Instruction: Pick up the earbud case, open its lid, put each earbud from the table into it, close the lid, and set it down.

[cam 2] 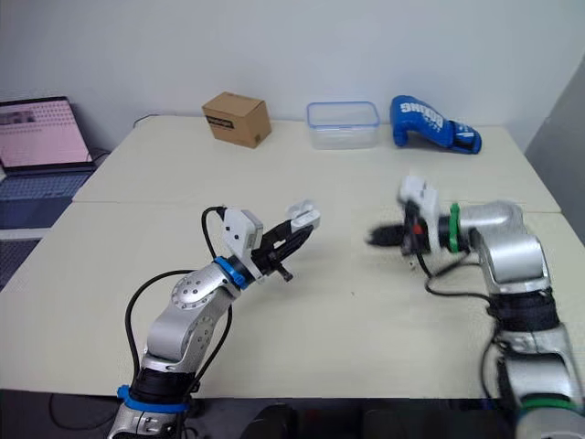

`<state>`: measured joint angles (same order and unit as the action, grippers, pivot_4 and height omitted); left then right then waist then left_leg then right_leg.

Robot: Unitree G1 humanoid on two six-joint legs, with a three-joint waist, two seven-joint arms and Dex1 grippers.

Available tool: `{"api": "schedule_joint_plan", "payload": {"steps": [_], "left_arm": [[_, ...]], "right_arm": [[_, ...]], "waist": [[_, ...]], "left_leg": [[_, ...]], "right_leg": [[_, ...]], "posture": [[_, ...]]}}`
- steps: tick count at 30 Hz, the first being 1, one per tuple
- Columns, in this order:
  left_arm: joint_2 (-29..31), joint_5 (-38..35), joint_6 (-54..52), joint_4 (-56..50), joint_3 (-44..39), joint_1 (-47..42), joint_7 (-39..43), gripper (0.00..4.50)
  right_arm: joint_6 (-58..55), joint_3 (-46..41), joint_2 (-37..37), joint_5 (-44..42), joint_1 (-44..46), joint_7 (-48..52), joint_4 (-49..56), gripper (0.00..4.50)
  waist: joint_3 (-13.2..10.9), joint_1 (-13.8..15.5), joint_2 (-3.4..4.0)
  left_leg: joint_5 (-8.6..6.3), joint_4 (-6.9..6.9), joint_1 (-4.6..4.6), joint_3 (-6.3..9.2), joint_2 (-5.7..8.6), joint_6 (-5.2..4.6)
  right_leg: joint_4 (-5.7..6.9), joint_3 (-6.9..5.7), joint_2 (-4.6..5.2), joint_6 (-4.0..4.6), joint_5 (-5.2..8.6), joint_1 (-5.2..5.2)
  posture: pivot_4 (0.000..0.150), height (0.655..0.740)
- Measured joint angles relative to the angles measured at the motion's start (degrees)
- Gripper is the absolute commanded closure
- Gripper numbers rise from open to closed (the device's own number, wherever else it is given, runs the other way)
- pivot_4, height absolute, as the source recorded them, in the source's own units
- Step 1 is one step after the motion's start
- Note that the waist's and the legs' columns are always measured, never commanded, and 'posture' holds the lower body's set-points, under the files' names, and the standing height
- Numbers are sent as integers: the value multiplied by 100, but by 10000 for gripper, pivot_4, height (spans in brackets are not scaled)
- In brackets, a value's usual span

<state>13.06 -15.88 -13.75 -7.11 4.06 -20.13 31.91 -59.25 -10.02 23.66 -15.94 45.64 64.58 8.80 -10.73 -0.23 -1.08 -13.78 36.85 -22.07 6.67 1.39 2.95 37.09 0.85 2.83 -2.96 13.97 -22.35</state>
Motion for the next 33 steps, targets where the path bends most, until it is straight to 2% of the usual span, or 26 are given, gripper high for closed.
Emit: {"api": "schedule_joint_plan", "payload": {"steps": [4, 8, 12, 18, 33], "left_arm": [[-243, 92, 221, 448, 10, -356, -126, 37432], [-440, 129, 395, 653, 48, -713, -146, 37432], [-438, 150, 456, 801, 41, -929, -123, 37432], [-432, 164, 488, 851, 65, -947, -49, 37432], [-483, 160, 391, 737, 95, -983, -29, 37432]], "right_arm": [[-740, -838, -1624, -683, 119, -1525, 668, 41443], [-726, -882, -2257, -844, 10, -2553, 897, 41443], [-361, -612, -2357, -890, -267, -3083, 926, 41443], [62, -339, -2372, -1012, -476, -3474, 817, 41443], [765, 85, -2160, -1260, -777, -3804, 485, 41443]], "waist": [[0, 67, 1], [1, 48, 2], [2, -29, 4], [2, -153, 4], [2, -161, 4]], "left_leg": [[-3, 0, -12, 3, 15, 3], [-1, 4, -41, -12, 20, 3], [0, 5, -55, -33, 15, 2], [2, 6, -48, -29, 2, 0], [2, 4, -48, -27, -3, 0]], "right_leg": [[-2, -3, 9, -1, 0, -8], [11, 7, 14, -4, -3, -45], [61, 20, 13, -3, -1, -94], [83, 19, 0, -1, 1, -96], [82, 22, -8, 1, 3, -96]], "posture": [[1500, 7400], [1500, 7400], [1500, 7400], [1500, 7400], [1500, 7400]]}}
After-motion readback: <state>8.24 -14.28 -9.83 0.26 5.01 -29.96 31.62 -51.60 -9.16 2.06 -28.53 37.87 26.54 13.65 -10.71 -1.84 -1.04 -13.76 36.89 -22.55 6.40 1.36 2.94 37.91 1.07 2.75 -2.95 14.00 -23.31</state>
